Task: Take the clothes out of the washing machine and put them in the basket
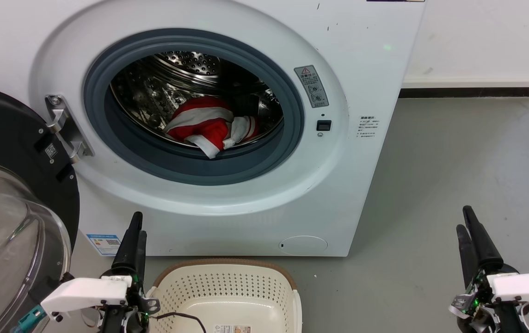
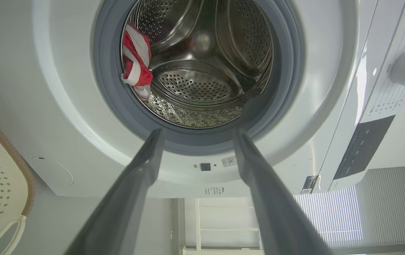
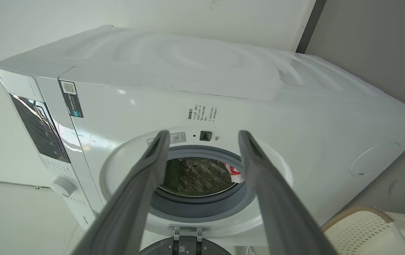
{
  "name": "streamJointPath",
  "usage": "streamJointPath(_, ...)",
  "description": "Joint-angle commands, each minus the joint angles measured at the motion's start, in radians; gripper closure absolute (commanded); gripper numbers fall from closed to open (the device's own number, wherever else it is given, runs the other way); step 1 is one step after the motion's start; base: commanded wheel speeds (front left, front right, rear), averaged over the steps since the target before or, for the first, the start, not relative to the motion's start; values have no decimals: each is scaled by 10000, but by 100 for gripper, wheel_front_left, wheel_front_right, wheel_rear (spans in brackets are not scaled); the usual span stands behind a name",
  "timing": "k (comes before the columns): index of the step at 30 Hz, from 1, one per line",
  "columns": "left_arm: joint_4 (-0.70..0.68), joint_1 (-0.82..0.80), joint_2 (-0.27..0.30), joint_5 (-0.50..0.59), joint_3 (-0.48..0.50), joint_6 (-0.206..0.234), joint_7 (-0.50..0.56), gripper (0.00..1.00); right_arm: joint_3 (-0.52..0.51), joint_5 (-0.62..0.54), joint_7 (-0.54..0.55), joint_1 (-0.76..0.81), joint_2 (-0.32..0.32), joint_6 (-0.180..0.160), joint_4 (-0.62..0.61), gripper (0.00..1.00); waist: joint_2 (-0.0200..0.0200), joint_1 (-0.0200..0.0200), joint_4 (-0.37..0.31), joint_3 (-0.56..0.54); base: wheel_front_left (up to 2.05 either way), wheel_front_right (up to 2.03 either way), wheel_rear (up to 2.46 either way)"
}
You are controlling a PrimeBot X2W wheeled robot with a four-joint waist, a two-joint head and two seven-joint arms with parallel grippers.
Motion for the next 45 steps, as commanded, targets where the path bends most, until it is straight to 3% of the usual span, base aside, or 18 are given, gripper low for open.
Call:
streamJointPath(1,-316,-339,19,554,-87,-3,-145,0,18,-689,-138,-57,-15,0,-352,0,0,0,-7,2,0,0,0)
streamJointPath(15,-853,-393,23,3998,-452,0,-728,0,278,-4709,-720,122,-14,0,-953,0,0,0,-49,4,0,0,0)
streamJointPath(45,-757,-550,40,8987,-1101,283,-1697,0,515,-9425,-1388,531,-10,0,-1471,0,0,0,-93,-18,0,0,0)
